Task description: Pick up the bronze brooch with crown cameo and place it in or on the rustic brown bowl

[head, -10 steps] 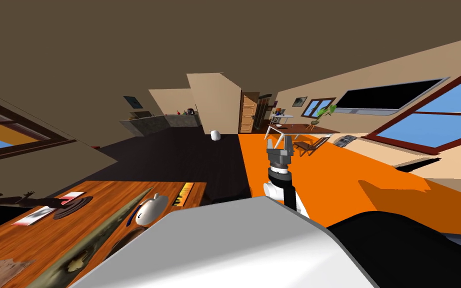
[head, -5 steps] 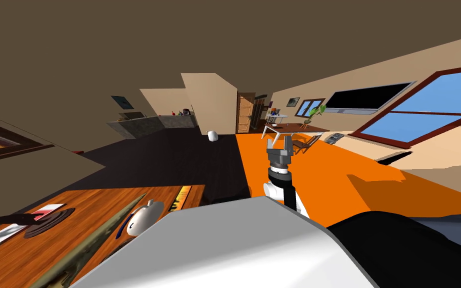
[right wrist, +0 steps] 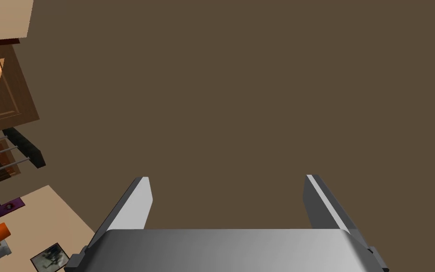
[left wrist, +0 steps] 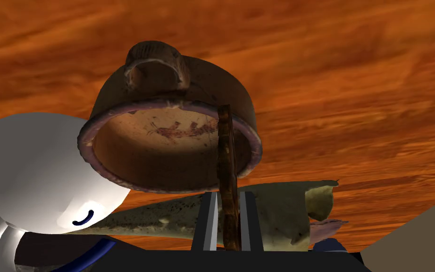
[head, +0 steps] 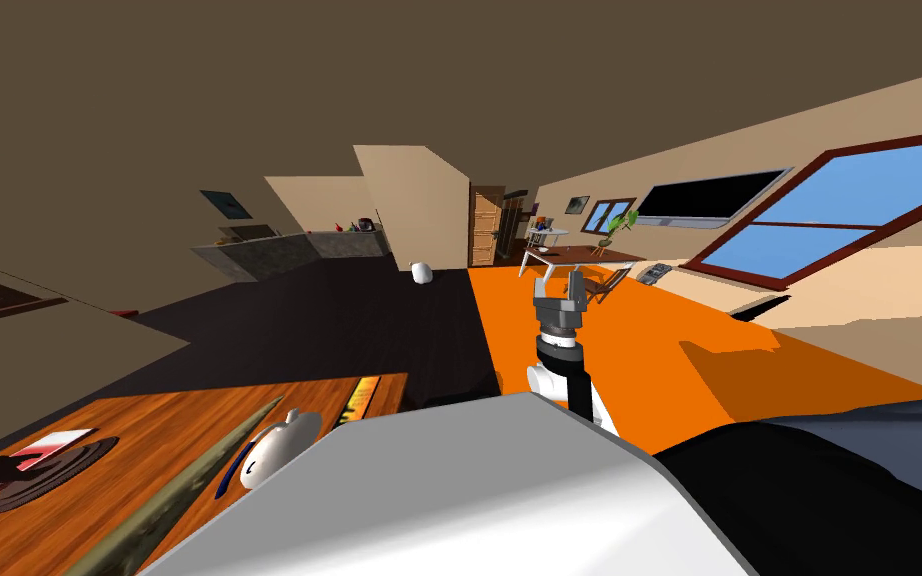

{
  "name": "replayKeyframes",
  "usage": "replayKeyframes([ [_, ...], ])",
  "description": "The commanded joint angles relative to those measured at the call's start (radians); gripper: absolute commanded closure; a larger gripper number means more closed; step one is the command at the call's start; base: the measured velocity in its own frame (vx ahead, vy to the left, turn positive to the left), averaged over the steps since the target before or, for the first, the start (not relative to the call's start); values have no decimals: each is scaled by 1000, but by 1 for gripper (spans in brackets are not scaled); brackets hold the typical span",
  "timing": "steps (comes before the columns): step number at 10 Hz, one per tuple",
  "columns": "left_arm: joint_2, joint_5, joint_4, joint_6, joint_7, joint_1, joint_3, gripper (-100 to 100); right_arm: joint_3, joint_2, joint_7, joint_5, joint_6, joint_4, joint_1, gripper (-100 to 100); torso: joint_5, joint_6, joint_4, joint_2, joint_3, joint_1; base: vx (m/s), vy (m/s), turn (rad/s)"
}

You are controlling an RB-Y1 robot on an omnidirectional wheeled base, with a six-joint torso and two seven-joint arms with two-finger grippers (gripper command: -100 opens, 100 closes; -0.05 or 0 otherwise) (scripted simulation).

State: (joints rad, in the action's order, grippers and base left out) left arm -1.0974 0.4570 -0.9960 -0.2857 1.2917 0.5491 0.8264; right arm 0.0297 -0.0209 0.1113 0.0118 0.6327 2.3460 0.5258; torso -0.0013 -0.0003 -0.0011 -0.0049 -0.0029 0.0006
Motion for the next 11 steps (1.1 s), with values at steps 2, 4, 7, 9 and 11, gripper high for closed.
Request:
replayKeyframes([
  [2,-43,10,4,24,54,5,19,100,0,0,0,0,0,0,0,0,0,0,0,0,0,0,10,11,-50],
  [4,-82,12,-9,37,94,12,30,100,0,0,0,0,0,0,0,0,0,0,0,0,0,0,6,9,-47],
  [7,-139,9,-34,59,152,22,43,100,0,0,0,0,0,0,0,0,1,0,0,0,0,0,3,10,-34],
  [9,-174,4,-54,75,189,27,47,100,0,0,0,0,0,0,0,0,1,0,0,0,0,0,0,13,-24],
  [11,-206,-2,-76,90,224,31,49,100,0,0,0,0,0,0,0,0,1,0,0,1,0,0,-3,10,-16],
])
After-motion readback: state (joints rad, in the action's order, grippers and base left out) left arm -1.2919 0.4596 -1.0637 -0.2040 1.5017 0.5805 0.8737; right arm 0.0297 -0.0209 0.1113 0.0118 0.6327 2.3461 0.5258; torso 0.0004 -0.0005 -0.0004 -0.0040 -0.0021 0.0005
